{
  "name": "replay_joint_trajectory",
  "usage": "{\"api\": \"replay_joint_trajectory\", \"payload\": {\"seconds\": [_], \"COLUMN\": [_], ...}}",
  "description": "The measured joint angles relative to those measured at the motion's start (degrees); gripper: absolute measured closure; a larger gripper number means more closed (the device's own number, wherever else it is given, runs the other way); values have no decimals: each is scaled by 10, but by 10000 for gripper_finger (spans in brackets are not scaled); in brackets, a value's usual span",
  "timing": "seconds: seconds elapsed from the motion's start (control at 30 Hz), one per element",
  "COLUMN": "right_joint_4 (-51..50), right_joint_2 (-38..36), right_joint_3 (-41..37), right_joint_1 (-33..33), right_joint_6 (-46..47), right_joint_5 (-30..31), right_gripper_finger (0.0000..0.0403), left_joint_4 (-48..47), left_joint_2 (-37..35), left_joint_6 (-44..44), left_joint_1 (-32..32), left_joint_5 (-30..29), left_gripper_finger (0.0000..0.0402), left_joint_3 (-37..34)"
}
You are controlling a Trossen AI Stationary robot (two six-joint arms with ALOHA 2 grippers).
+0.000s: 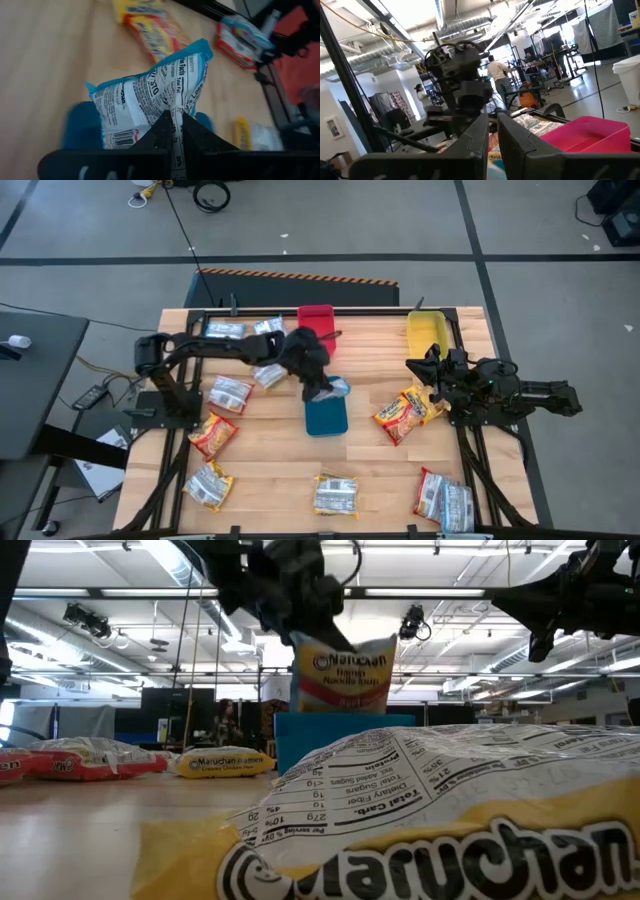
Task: Sort Maruchan noodles
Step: Put the blue noodle pack into the blue bin
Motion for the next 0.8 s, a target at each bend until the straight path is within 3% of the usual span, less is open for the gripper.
{"api": "replay_joint_trajectory", "payload": {"seconds": [0.33, 0.47, 0.63, 0.8], "right_joint_4": [0, 0, 0, 3], "right_joint_2": [0, 0, 0, 0], "right_joint_3": [0, 0, 0, 0], "right_joint_1": [0, 0, 0, 0], "right_joint_6": [0, 0, 3, -1], "right_joint_5": [0, 0, 0, -9], "right_gripper_finger": [357, 357, 357, 357], "left_joint_4": [-6, -21, -39, -37], "left_joint_2": [0, 0, 0, 0], "left_joint_6": [-12, -4, 17, 2], "left_joint_1": [6, -4, 4, 19], "left_joint_5": [80, 73, 3, -4], "left_gripper_finger": [381, 381, 381, 381], "left_joint_3": [0, 0, 0, 0]}}
